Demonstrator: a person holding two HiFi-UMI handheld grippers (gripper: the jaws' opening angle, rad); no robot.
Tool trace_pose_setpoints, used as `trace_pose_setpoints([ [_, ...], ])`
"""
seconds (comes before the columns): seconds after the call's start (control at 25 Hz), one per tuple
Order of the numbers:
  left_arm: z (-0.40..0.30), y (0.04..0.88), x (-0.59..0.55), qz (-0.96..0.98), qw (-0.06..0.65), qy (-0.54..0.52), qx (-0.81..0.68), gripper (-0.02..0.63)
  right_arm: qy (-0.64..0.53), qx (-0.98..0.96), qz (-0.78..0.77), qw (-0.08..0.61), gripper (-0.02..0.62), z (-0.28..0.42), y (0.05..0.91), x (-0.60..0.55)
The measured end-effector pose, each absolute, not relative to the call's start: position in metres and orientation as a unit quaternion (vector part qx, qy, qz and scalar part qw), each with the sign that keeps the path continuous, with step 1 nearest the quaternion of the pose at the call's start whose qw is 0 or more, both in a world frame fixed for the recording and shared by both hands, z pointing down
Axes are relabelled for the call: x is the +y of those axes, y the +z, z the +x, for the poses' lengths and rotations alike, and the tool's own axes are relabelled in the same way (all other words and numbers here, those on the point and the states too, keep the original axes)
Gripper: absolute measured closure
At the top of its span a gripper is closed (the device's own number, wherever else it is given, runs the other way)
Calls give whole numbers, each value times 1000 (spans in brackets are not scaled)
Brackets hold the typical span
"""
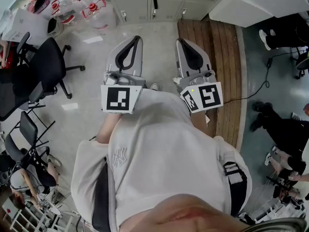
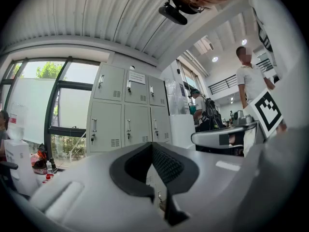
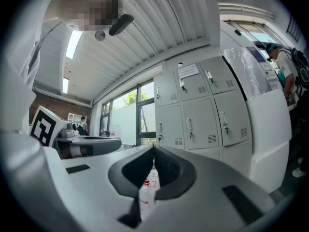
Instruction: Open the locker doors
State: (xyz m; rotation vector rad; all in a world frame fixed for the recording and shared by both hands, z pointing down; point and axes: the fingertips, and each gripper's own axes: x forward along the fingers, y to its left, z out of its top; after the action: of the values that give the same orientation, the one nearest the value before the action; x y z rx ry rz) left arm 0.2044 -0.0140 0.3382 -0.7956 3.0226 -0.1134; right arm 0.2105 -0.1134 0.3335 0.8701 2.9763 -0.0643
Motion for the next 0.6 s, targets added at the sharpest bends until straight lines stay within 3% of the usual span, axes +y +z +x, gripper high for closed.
trace_pose_setpoints([
  [0.6, 202, 332, -14, -245, 28, -31, 968, 612, -19, 957, 288, 28, 583, 212, 331, -113],
])
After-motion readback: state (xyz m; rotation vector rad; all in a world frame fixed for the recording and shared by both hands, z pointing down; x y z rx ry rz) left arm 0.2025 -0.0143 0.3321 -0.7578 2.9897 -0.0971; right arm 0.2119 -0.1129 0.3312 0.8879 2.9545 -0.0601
